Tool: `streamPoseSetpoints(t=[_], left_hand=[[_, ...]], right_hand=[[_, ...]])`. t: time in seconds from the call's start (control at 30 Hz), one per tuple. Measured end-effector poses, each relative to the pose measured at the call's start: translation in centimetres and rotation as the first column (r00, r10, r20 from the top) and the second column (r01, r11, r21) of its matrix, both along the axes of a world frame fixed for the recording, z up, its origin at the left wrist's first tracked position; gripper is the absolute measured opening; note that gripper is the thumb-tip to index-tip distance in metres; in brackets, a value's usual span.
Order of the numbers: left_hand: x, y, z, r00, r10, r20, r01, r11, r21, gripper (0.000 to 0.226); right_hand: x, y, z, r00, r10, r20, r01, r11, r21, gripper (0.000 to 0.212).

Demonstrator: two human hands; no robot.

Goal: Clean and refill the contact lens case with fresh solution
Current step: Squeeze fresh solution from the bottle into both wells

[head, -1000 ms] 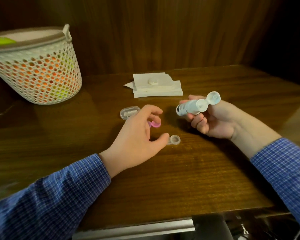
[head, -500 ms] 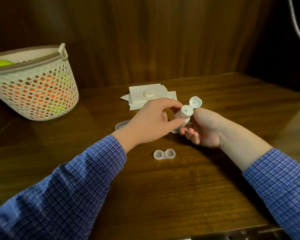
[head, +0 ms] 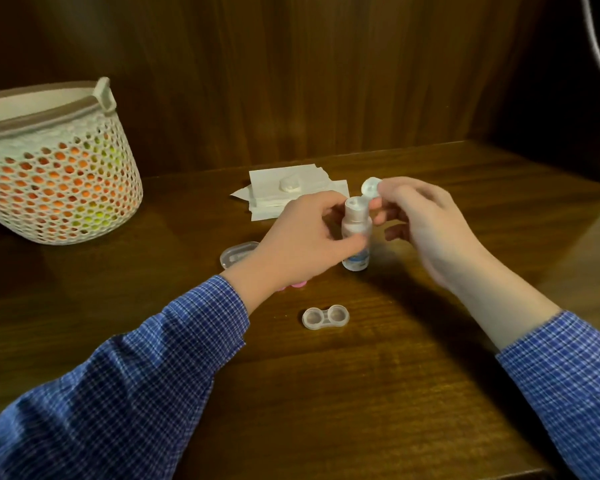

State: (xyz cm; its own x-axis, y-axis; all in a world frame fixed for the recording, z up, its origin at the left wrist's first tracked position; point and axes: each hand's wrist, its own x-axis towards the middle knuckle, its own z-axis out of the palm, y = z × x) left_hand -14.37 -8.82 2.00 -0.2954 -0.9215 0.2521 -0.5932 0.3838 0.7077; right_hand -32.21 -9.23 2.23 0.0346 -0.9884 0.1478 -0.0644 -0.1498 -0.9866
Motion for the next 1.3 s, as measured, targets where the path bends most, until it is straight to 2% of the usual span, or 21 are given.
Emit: streamPoseSetpoints(t=[0.07,0.23,0.47,0.63,0.8,1.0,1.3], left_hand=[[-0.1,-0.1,-0.3,0.999,0.029,0.017,-0.029,0.999,-0.017,0.028],[-0.2,-0.1,-0.8,0.999,0.04,0.028,-0.04,0.999,-0.024,0.025],[-0.3,-0.2,-0.6,0.998,0.031,0.052,-0.032,0.999,0.026,0.037],[-0.1,0.1,-0.4,0.999,-0.023,0.029,0.022,0.999,0.033,0.016],[-0.1,0.2,-0.5,0.999,-0.026,0.019,0.026,0.999,0.019,0.007],[-0.2,0.2,-0.6,1.0,-0.017,0.016,0.017,1.0,0.01,0.009],[0.0,0.3,-0.1,0.996,-0.048,0.079,0.045,0.998,0.04,0.009]], right_hand=[[0.0,0.3,0.1,0.996,0.023,-0.091,-0.031,0.996,-0.089,0.012],[0.1,1.0,-0.1,0.968,0.039,-0.249,-0.094,0.973,-0.213,0.043],[-0.2,1.2,-0.8,0.902,-0.05,-0.429,-0.102,0.941,-0.324,0.066],[-0.2,1.1,-1.1,0.875,-0.134,-0.464,-0.064,0.92,-0.386,0.058],[-0.5,1.2,-1.6,0.884,-0.149,-0.444,-0.091,0.876,-0.474,0.043],[-0.7,1.3,-1.4,0.873,-0.171,-0.457,-0.115,0.837,-0.534,0.037],[-0.7,1.2,-1.7,0.868,-0.191,-0.459,-0.105,0.832,-0.545,0.034]])
